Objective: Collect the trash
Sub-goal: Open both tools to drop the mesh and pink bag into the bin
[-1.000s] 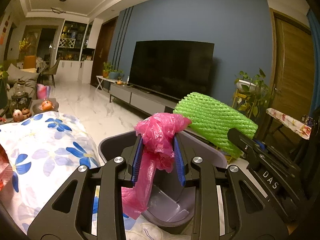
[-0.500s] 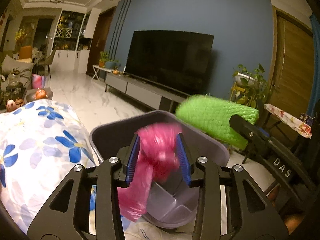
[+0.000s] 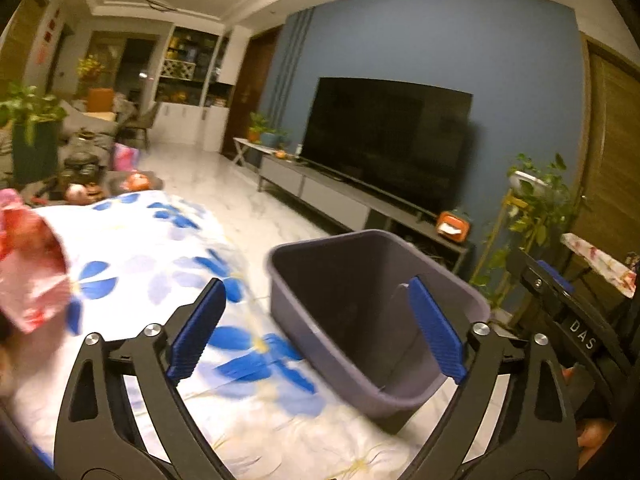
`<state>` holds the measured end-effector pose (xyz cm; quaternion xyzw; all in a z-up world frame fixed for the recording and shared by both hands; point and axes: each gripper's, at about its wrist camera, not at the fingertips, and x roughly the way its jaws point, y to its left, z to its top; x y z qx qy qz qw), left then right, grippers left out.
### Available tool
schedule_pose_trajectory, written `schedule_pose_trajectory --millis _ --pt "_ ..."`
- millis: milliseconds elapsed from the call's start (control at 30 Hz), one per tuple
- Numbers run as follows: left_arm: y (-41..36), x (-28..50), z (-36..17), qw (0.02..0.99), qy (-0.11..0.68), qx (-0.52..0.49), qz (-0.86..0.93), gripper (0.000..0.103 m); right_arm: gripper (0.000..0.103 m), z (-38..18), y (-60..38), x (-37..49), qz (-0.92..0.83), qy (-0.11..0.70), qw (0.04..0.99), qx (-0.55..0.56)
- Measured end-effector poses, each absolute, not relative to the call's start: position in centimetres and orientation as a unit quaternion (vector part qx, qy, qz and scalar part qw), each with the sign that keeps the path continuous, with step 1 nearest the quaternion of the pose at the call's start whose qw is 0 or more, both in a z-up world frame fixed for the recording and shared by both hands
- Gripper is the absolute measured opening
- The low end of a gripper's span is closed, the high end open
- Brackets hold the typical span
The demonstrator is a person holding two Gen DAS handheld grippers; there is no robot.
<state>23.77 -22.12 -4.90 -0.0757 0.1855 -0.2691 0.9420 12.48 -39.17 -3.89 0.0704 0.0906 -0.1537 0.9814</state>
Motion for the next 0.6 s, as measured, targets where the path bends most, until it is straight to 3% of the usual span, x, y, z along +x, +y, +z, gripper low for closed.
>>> schedule_pose_trajectory --millis 267,600 --pt "-17.3 19.3 -4.9 0.959 0.182 -0.051 -0.210 0.093 0.078 -4.2 -36.1 9.6 -0.154 0.086 0.983 0.054" --pt "-6.1 13.8 -5.0 0.983 0.162 -0.061 -0.059 0.093 0.078 -4.4 -30.5 7.9 -0.079 0.093 0.992 0.034"
